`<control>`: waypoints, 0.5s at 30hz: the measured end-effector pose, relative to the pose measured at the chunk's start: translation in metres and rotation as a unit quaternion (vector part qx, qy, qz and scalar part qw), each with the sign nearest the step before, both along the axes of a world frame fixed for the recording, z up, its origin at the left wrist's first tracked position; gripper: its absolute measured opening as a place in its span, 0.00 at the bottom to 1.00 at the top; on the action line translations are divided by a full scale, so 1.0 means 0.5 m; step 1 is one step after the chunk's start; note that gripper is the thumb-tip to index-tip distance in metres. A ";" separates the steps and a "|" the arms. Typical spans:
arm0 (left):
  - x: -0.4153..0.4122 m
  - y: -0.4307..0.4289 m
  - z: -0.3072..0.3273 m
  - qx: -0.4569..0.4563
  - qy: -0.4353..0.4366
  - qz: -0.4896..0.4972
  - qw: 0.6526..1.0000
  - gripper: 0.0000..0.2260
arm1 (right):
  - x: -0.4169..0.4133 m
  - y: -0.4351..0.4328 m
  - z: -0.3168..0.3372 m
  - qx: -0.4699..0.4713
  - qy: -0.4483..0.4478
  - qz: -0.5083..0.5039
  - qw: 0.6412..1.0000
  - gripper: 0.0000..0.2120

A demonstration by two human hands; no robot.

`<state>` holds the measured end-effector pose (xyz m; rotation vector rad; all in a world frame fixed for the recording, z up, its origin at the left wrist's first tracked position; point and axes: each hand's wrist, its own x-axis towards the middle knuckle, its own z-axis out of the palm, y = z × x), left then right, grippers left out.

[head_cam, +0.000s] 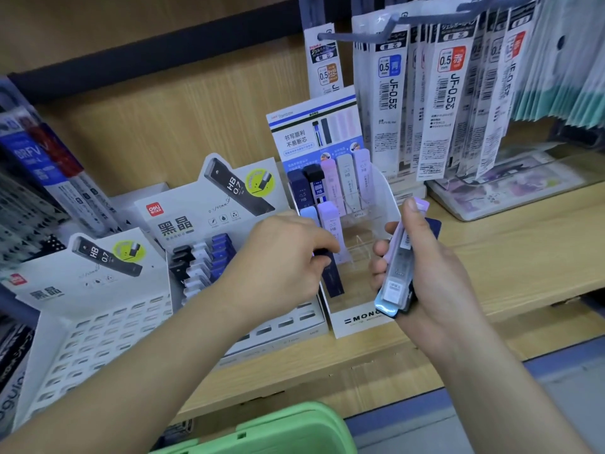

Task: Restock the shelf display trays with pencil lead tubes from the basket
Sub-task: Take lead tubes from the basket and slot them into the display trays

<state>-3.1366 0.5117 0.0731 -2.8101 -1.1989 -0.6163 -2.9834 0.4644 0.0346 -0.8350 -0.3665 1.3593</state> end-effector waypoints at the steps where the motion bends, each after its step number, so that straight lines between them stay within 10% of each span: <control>1: 0.002 0.000 0.005 0.001 0.014 0.000 1.000 0.08 | 0.000 0.000 0.000 -0.001 0.001 0.001 1.000 0.23; 12: 0.028 -0.011 -0.014 -0.044 0.052 0.091 0.993 0.09 | -0.021 -0.004 -0.006 0.008 -0.023 0.026 0.999 0.16; 15: 0.022 -0.020 -0.017 -0.065 -0.078 0.115 0.988 0.07 | -0.026 -0.004 -0.006 0.011 -0.003 0.068 0.998 0.16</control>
